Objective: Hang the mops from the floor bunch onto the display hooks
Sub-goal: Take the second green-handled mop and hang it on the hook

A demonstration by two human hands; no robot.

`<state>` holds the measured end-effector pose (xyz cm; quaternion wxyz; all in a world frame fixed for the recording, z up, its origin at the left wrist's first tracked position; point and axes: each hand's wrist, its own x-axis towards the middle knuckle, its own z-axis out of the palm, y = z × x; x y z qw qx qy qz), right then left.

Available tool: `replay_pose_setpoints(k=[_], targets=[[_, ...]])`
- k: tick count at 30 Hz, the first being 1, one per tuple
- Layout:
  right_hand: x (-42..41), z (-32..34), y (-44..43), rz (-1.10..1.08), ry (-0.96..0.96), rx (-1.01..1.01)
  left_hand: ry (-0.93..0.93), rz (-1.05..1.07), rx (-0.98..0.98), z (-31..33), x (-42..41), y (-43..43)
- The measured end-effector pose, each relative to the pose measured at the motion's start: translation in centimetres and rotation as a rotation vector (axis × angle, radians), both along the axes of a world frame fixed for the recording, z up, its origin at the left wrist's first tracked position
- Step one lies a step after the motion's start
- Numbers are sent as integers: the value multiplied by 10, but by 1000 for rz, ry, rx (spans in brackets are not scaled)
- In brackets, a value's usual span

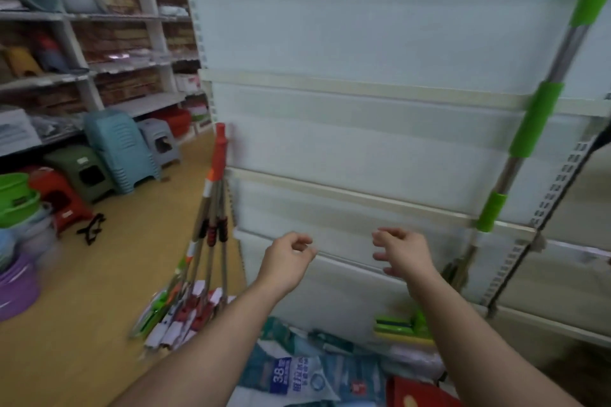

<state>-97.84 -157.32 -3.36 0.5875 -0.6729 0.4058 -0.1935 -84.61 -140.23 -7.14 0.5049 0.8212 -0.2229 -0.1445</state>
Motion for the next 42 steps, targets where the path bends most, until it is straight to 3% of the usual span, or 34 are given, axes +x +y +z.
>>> replay_pose_setpoints(k=[11, 19, 33, 42], targets=[[130, -28, 188, 198, 51, 59, 88, 146, 41, -17, 93, 208], [241, -47, 266, 347, 76, 97, 105, 289, 87, -30, 168, 293], [460, -88, 260, 442, 89, 191, 97, 347, 244, -43, 359, 283], [524, -103, 231, 332, 74, 196, 93, 173, 348, -57, 455, 226]])
